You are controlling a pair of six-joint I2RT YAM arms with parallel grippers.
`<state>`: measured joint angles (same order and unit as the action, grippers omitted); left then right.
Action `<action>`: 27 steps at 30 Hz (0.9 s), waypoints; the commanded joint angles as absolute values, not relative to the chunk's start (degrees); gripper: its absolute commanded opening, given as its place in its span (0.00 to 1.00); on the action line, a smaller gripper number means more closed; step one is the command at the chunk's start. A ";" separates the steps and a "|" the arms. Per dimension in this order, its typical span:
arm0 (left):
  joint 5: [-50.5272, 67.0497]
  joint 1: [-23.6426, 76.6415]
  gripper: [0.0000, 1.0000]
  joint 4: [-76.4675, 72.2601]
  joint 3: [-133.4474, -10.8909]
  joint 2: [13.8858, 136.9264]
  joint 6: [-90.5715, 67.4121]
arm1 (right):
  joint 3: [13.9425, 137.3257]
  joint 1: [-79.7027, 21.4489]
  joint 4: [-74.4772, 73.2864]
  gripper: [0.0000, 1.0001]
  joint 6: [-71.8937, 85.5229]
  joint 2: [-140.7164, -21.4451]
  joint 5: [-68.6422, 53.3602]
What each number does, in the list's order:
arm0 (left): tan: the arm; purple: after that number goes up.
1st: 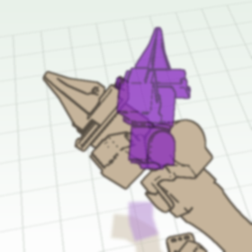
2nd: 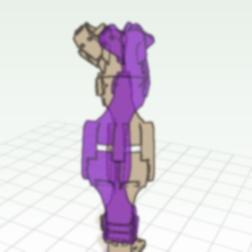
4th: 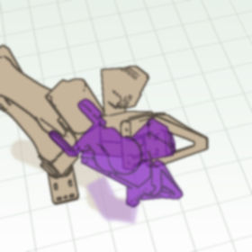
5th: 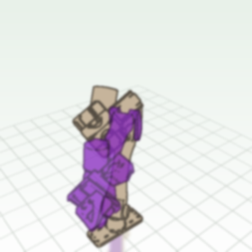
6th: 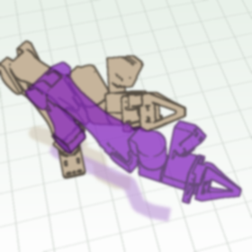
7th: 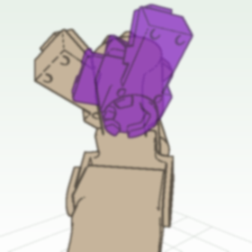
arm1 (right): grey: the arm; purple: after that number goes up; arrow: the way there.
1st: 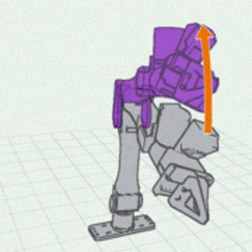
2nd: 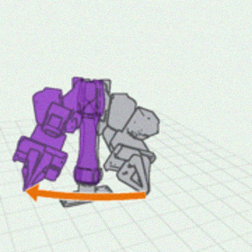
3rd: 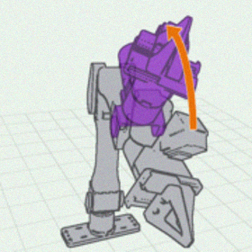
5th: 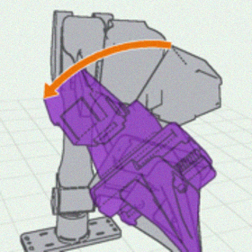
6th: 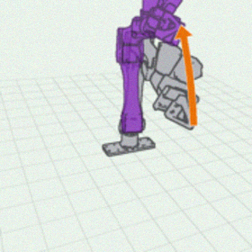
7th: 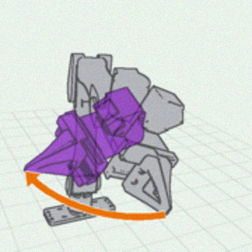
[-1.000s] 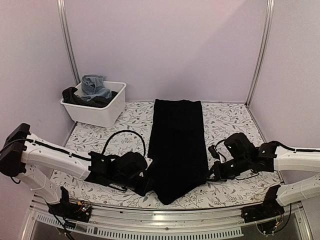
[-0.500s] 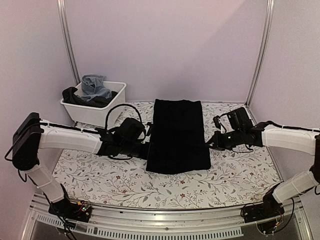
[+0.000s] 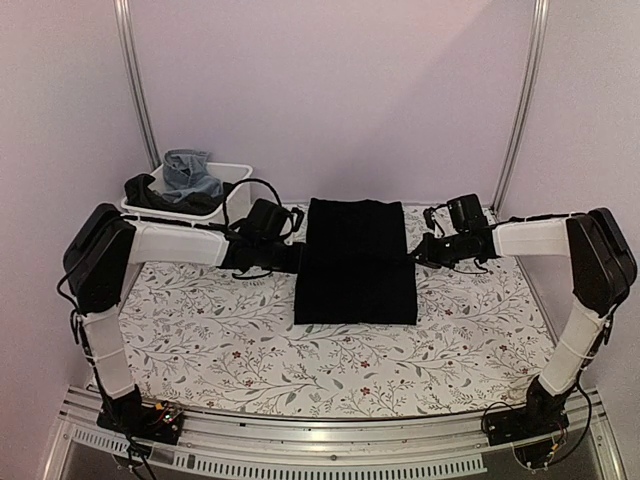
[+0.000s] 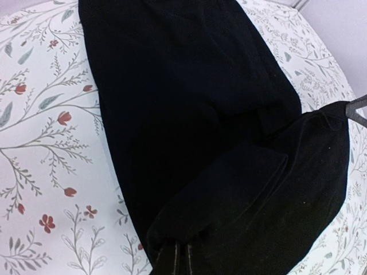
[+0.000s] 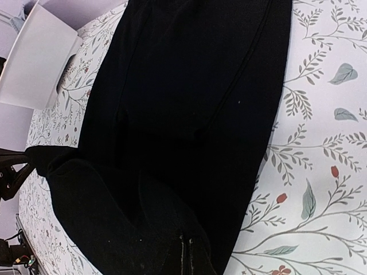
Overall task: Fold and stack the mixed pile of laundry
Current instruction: Fold the rectangle-folded T-shirt at the center of the board.
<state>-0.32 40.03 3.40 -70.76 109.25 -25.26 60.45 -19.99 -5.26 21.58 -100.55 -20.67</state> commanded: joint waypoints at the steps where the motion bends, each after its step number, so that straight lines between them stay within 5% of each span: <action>1: 1.92 36.89 0.00 1.26 -75.03 113.14 -22.98 | 65.55 -17.89 -2.10 0.00 19.37 -104.18 -22.58; 27: 6.53 31.21 0.00 0.83 -92.64 130.01 -21.06 | 84.77 -14.55 -5.01 0.00 17.24 -124.00 -23.91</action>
